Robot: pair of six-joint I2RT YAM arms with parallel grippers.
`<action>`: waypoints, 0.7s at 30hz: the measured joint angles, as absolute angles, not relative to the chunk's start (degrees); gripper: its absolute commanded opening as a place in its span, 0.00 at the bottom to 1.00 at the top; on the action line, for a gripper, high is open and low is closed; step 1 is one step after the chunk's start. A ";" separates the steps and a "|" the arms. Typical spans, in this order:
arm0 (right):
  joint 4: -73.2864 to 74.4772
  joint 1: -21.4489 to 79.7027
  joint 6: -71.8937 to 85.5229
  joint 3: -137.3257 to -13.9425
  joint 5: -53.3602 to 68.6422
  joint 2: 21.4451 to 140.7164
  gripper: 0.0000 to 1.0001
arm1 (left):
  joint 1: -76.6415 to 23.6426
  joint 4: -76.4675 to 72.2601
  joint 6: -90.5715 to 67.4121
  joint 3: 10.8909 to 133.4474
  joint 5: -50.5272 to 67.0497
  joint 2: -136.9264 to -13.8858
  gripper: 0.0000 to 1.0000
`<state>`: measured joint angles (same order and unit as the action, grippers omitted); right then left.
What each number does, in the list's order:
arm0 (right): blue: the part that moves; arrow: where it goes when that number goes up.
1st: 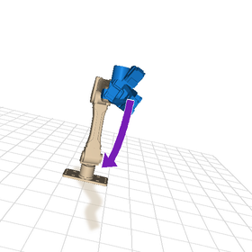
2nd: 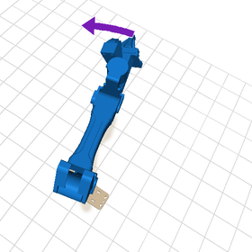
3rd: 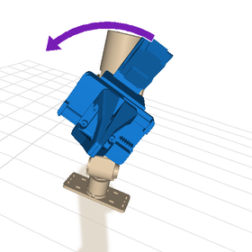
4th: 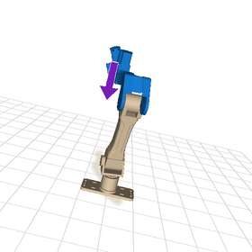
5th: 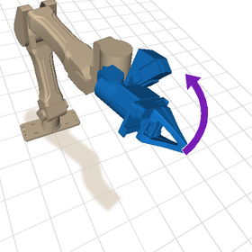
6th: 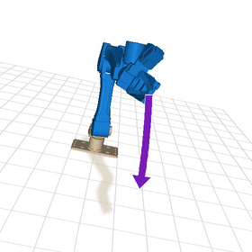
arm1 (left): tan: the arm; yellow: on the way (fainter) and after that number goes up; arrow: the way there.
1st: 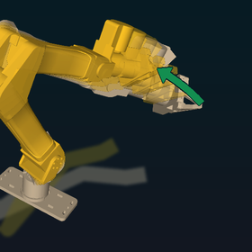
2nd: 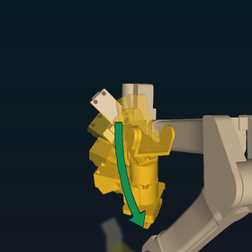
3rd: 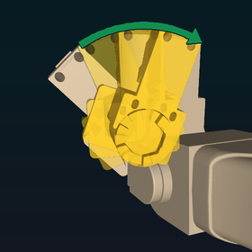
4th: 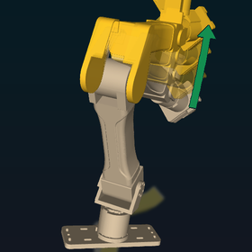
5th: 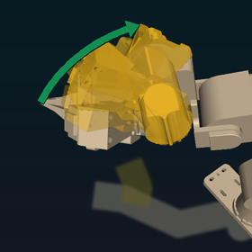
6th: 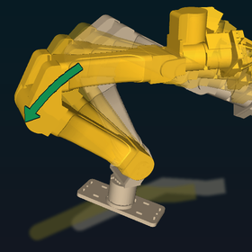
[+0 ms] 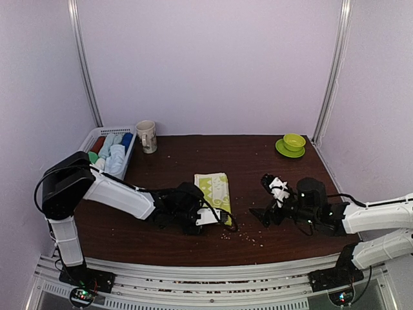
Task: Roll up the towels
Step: Roll the towel at the center of the board.
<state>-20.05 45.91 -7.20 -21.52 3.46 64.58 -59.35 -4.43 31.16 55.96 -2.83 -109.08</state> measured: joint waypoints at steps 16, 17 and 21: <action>-30.22 65.34 -25.85 -21.19 2.48 81.25 0.98 | -59.35 1.43 29.21 52.62 8.86 -104.44 0.00; -31.51 65.65 -26.61 -20.93 2.17 82.28 0.97 | -59.35 1.63 29.21 52.64 9.47 -104.44 0.00; -35.44 66.37 -29.52 -20.97 0.97 87.15 0.90 | -59.29 2.57 29.23 52.62 11.88 -104.16 0.00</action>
<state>-35.44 66.37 -29.52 -20.97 0.97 87.15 -59.29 2.57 29.23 52.62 11.88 -104.16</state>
